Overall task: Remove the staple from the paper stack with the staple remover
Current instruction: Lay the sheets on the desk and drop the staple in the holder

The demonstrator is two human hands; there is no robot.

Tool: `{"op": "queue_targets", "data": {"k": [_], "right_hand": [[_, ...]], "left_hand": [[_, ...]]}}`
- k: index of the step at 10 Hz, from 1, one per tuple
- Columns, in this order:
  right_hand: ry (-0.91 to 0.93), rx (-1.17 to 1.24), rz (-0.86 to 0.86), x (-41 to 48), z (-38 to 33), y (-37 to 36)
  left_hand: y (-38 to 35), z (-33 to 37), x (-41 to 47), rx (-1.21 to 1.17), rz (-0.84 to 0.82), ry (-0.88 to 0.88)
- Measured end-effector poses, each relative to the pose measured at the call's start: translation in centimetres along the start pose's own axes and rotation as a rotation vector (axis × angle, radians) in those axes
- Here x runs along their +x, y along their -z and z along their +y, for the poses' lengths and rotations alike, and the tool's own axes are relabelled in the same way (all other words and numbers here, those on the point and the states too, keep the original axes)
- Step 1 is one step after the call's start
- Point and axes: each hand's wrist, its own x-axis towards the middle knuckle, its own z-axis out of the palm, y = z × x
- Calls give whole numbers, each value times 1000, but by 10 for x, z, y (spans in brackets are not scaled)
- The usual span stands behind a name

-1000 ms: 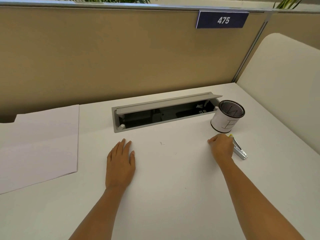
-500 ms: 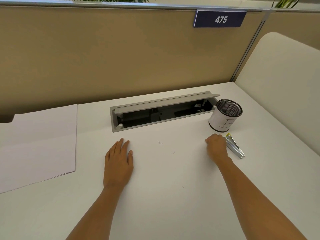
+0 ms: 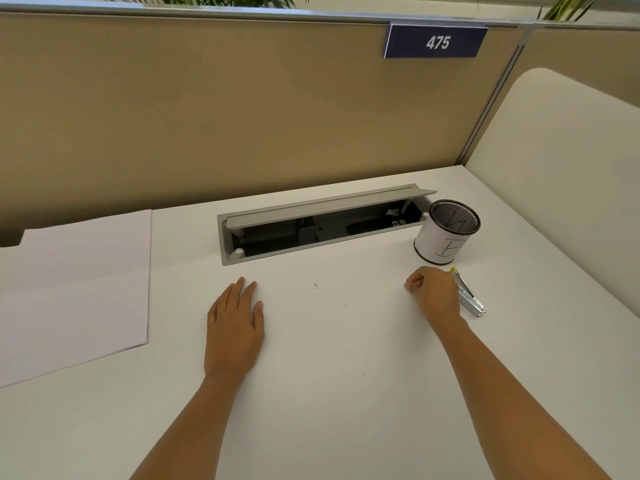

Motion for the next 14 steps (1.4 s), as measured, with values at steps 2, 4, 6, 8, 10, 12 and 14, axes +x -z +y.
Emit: {"op": "queue_targets", "data": {"k": [2,4,6,8,10,12,14], "right_hand": [[-42,73,-30,2,4,2],[-95,206,-26,-2,15,6],[-8,103,-18,-1,9,8],[66,-25,-25,2,2,10],[83,-118,-186,11,4,9],[-37,-12,-262,11,4,14],[-94,133,-188,13,-7,30]], "left_hand": [[1,0,-1,-6,1,-3],[0,0,-1,-8,2,0],[0,0,0,-17,1,1],[0,0,-1,-7,7,-2],[-1,0,0,-9,6,1],[0,-1,0,-13,7,2],[0,1,0,-18,5,6]]}}
